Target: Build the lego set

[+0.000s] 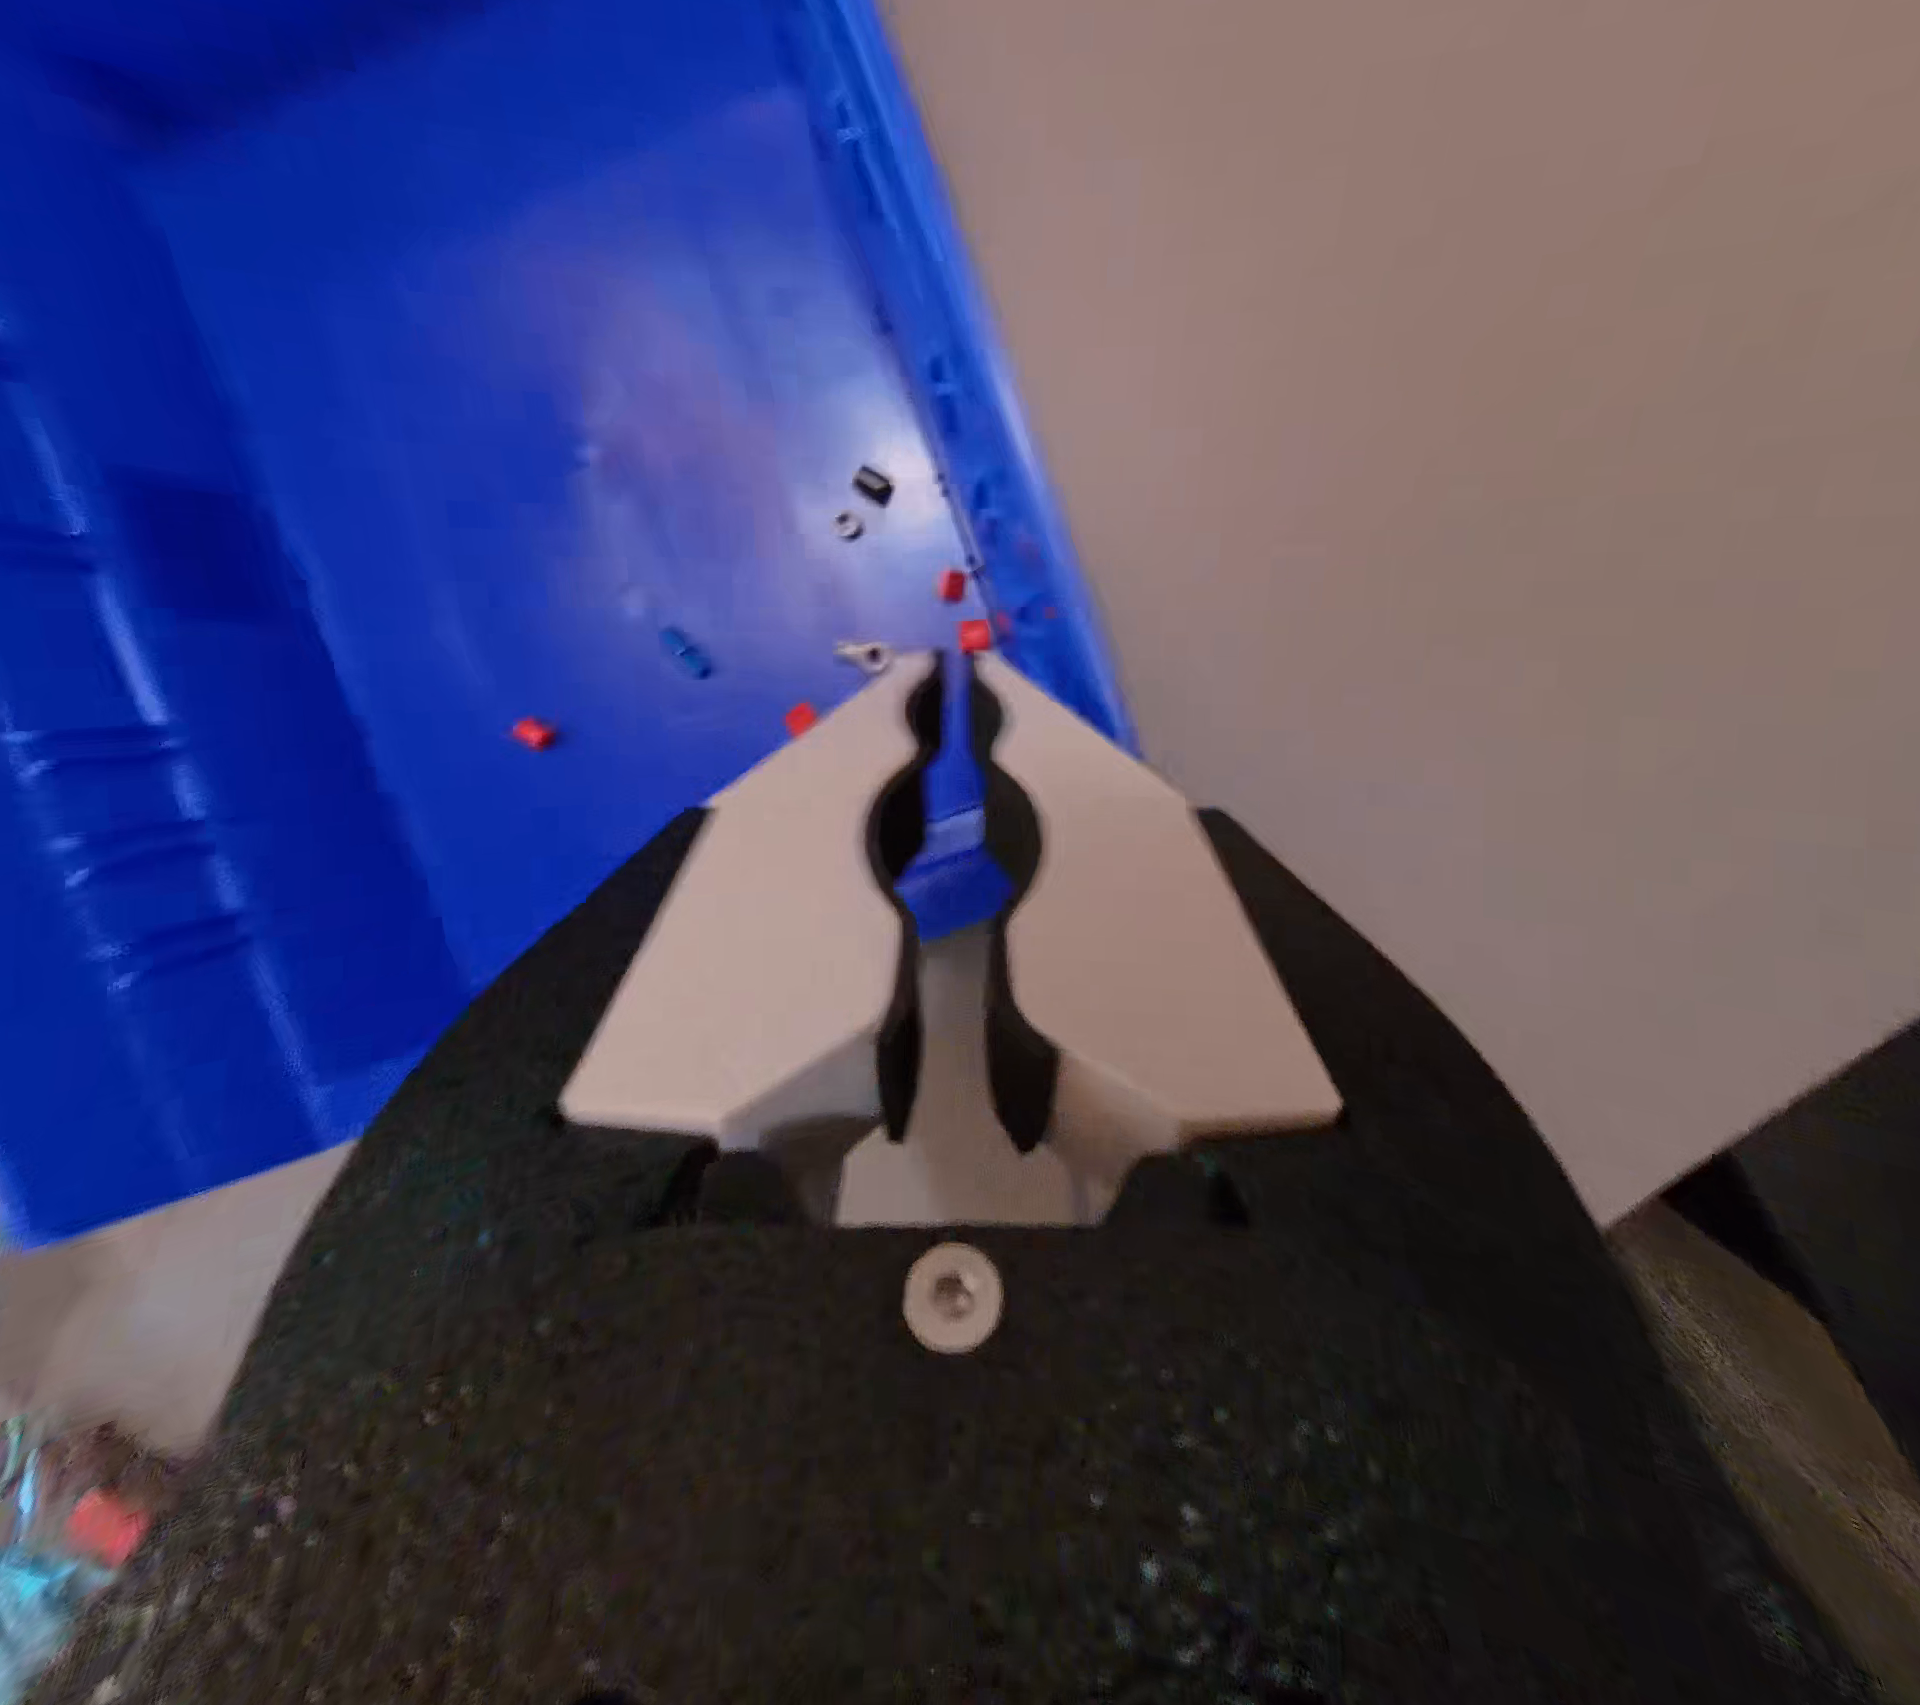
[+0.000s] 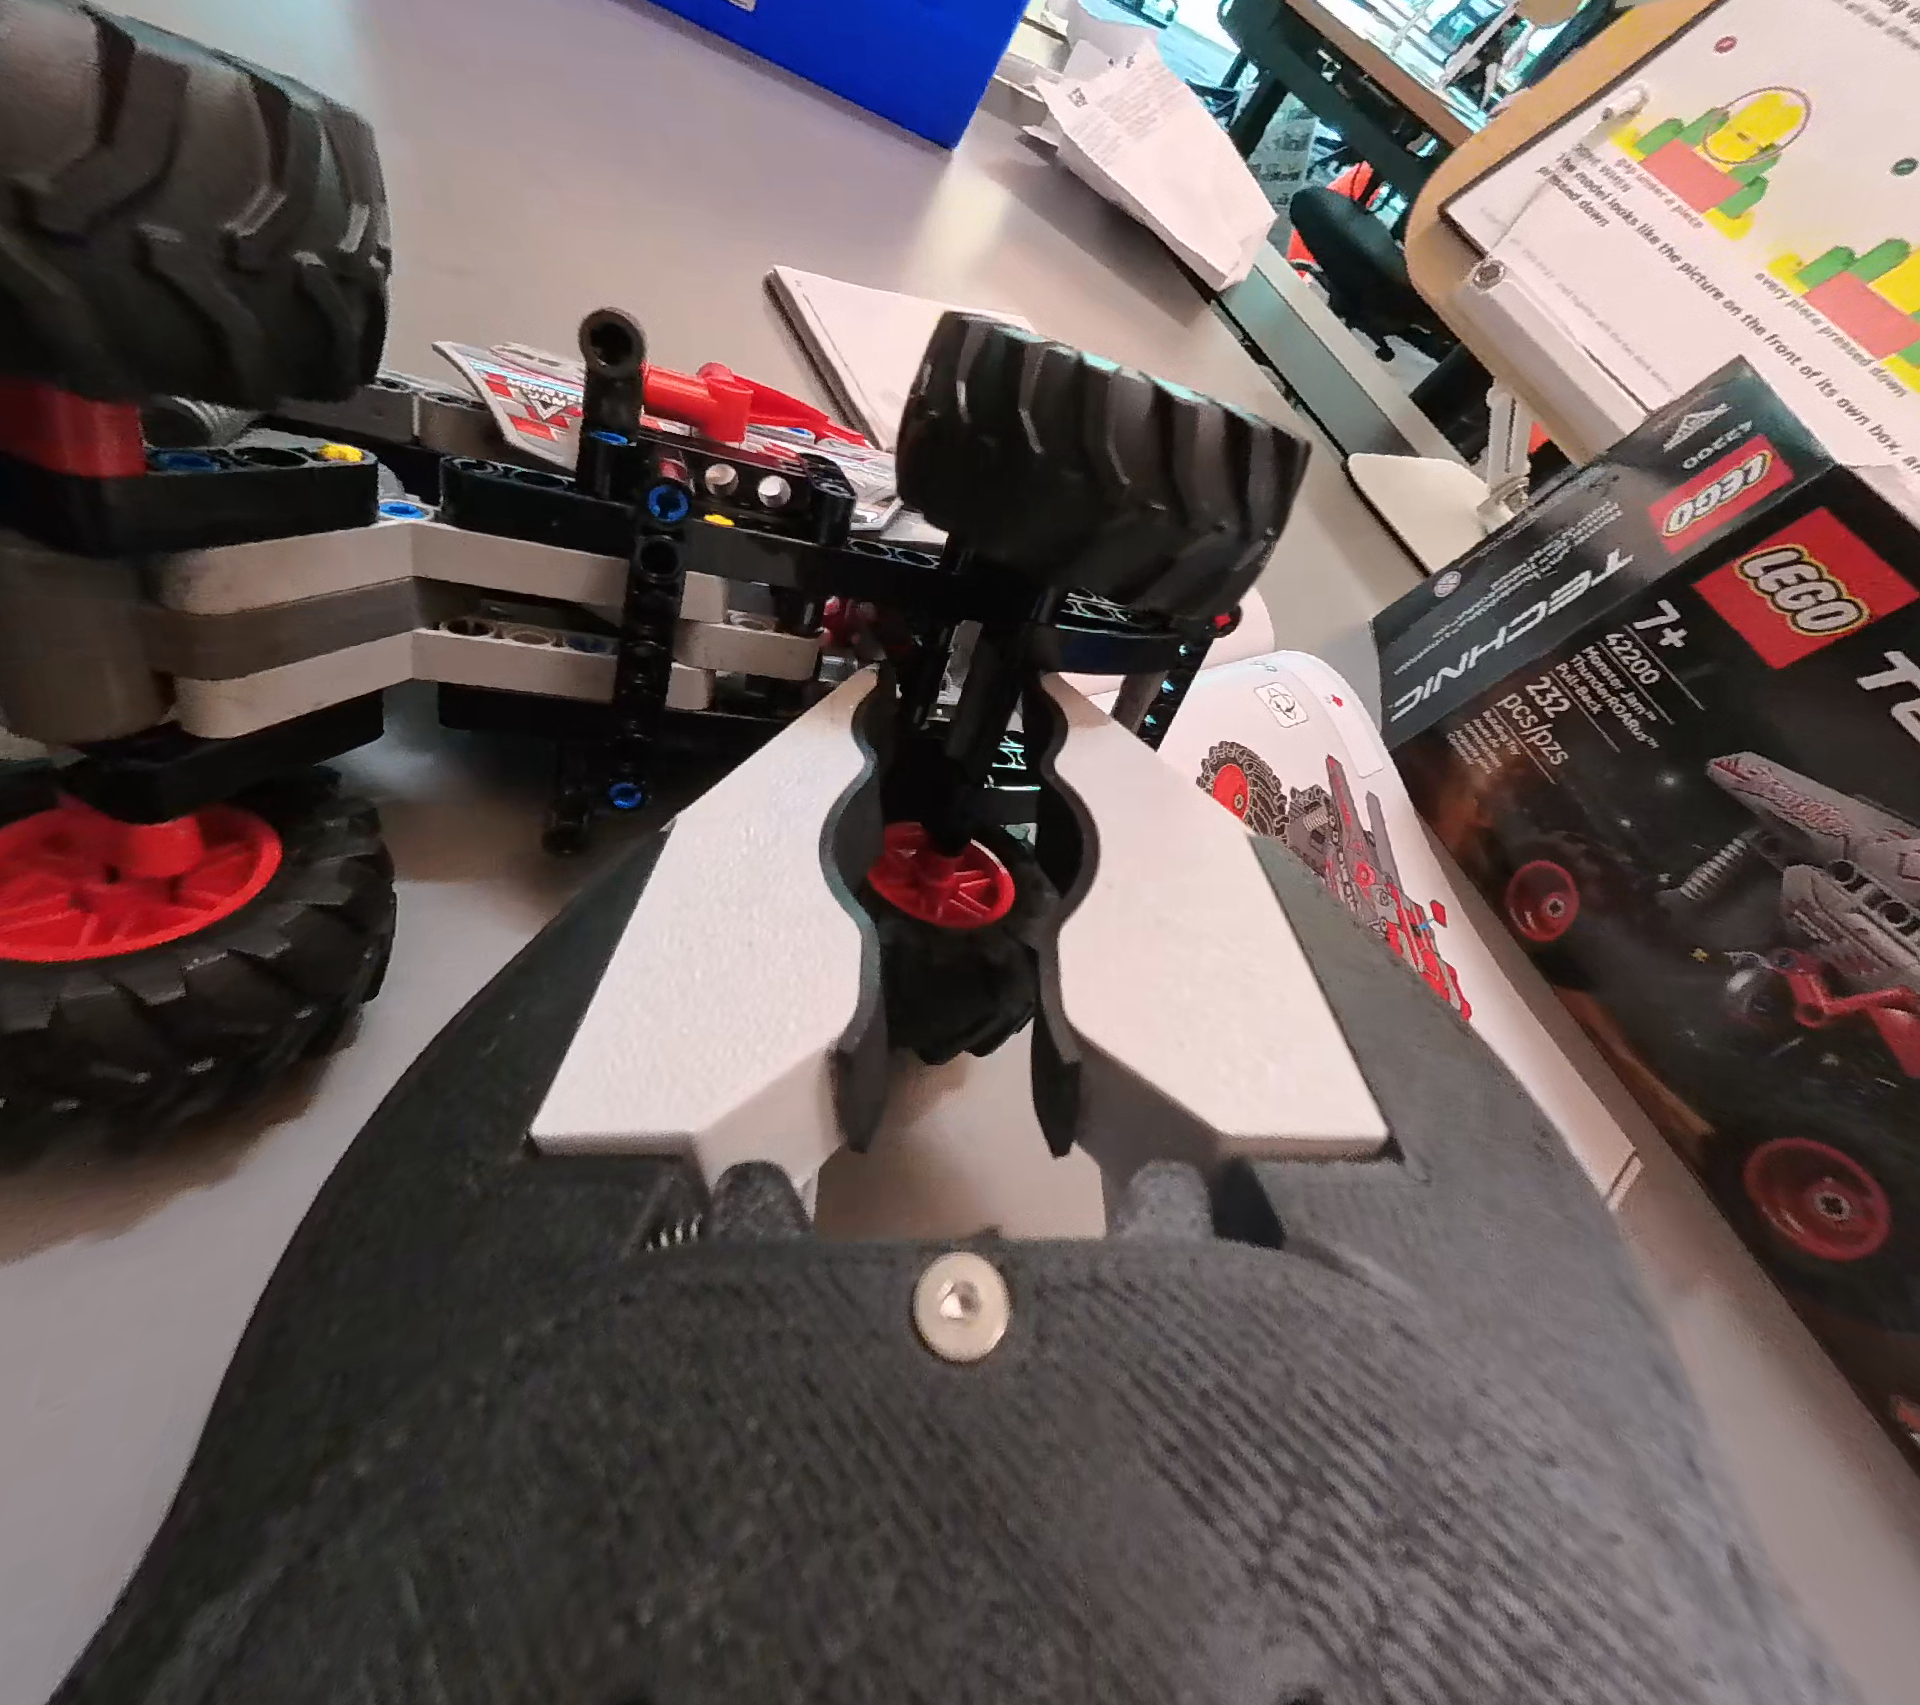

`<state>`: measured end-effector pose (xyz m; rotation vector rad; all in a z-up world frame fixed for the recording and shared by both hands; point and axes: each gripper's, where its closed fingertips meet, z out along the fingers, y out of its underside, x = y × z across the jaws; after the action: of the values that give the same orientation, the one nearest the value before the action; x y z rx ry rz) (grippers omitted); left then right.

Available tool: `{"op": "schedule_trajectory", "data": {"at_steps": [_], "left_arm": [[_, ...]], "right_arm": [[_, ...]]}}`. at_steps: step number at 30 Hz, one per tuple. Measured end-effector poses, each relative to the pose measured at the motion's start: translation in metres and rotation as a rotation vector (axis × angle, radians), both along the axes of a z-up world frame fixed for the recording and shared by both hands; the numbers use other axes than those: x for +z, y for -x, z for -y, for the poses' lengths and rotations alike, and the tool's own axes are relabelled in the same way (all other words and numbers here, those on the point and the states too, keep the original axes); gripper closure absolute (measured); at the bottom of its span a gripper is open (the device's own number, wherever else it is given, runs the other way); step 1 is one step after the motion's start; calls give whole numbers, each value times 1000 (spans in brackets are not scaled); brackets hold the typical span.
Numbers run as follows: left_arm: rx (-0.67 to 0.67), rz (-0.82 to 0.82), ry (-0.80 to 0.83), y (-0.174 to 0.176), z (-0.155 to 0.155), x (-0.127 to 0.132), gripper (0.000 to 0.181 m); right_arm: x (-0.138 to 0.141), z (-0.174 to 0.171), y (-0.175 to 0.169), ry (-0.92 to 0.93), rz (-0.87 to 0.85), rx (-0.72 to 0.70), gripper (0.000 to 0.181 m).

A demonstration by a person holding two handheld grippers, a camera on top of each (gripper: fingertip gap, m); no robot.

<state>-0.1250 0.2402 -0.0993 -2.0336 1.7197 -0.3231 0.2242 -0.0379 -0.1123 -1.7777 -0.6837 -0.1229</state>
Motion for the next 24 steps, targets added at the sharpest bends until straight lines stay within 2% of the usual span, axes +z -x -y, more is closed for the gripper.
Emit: {"op": "schedule_trajectory", "data": {"at_steps": [1, 6, 9, 11, 14, 20, 24], "left_arm": [[-8, 21, -33, -7, 2, -1, 181], [-168, 314, 46, -70, 42, 22, 181], [-182, 275, -94, -64, 20, 32, 173], [-223, 197, -146, -50, 1, 30, 176], [-308, 6, -97, -27, -14, 9, 177], [-560, -342, 20, 9, -7, -40, 172], [-672, -506, 33, 25, -7, -56, 162]], "right_arm": [[0, 0, 0, -1, 2, -10, 159], [-1, -1, -1, 7, -4, -77, 157], [-1, -2, -1, 18, -14, -101, 157], [-2, -2, -1, 21, -17, -109, 157], [-2, -3, -2, 21, -17, -117, 156], [-2, -3, -2, 22, -17, -126, 157], [-2, -4, -3, 27, -23, -126, 157]]}}
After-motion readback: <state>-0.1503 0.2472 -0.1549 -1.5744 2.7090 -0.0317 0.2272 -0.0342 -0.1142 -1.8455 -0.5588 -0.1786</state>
